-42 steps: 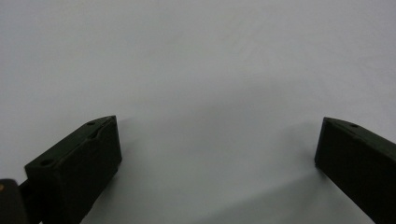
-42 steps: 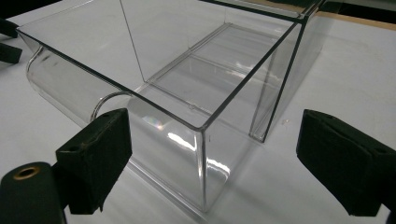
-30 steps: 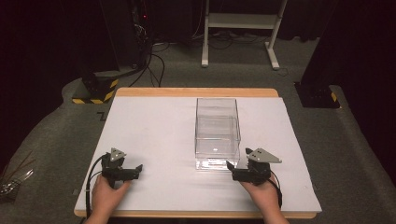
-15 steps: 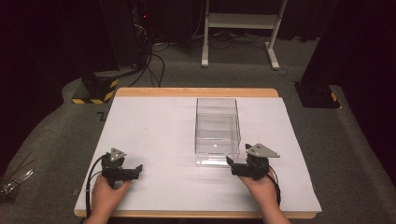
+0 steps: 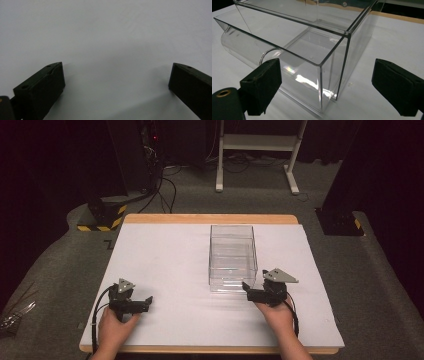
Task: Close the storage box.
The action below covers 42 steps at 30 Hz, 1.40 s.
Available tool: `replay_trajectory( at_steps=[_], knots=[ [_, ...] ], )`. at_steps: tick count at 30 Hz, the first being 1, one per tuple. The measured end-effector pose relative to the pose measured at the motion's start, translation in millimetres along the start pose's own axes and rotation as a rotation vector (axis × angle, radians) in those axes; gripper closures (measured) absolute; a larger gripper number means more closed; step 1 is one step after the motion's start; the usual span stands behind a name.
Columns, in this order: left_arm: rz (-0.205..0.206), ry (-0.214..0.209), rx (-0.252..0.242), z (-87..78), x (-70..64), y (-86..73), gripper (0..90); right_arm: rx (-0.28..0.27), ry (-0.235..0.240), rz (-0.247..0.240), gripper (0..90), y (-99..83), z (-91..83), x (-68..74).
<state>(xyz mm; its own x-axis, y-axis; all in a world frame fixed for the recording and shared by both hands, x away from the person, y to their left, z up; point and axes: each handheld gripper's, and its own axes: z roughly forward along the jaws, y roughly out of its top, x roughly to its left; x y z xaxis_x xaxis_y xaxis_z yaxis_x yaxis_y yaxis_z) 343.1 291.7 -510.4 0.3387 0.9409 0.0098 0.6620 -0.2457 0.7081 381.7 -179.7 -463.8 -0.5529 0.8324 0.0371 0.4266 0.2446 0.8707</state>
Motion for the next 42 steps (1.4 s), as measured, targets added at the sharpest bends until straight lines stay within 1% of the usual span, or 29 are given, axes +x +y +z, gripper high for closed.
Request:
replay_trajectory(
  at_steps=[23, 35, 37, 42],
  knots=[
    [-0.001, 0.0, 0.0, 0.0, 0.0, 0.0, 0.6, 0.005, -0.038, 0.029, 9.2, 12.1, 20.3, -11.0],
    [-0.001, 0.0, 0.0, 0.0, -0.1, 0.0, 0.6, 0.003, -0.055, 0.039, 9.3, 14.2, 26.4, -14.4],
    [-0.001, -0.001, 0.0, 0.0, -0.1, 0.0, 0.6, 0.005, -0.058, 0.047, 9.3, 15.2, 27.7, -14.7],
    [-0.001, 0.0, 0.0, 0.1, -0.1, 0.0, 0.6, 0.005, -0.062, 0.041, 9.3, 16.6, 29.4, -16.1]
  ],
)
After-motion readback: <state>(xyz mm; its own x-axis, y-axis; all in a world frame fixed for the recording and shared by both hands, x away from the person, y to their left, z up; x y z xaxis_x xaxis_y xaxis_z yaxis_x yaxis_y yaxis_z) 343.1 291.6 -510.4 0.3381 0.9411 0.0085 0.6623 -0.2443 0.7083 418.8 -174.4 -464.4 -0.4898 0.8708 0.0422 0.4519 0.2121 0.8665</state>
